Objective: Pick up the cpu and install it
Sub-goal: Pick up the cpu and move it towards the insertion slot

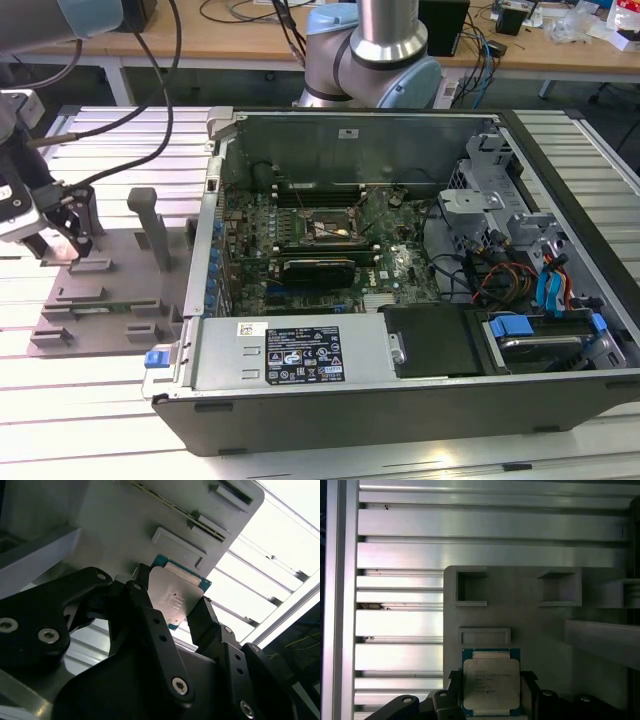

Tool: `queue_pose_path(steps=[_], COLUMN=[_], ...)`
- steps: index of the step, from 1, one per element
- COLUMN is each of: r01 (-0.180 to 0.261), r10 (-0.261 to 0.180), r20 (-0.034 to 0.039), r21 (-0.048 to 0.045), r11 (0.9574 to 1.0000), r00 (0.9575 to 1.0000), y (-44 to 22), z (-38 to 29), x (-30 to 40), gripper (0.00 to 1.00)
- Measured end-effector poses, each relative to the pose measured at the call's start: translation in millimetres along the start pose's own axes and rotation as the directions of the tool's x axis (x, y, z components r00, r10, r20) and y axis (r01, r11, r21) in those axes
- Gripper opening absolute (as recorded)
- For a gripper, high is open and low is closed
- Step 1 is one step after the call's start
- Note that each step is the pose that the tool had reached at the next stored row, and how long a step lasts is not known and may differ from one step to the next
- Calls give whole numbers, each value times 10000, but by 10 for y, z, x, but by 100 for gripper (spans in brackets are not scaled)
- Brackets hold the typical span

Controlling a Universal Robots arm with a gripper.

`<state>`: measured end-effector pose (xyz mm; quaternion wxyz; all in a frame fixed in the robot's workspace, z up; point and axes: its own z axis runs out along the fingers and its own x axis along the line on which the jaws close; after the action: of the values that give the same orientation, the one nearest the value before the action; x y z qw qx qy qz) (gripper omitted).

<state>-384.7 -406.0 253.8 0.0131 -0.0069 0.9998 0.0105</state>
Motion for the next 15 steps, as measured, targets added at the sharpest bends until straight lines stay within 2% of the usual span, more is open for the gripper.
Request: queue_pose_path(steps=[9,15], r01=[1,1], r10=[-1,-1], r20=[0,1], r21=[21,31], r11=[10000,10000], r00=[10000,10000], y=[1,2], z=[-44,-101], x=[-1,-3], gripper=[55,55])
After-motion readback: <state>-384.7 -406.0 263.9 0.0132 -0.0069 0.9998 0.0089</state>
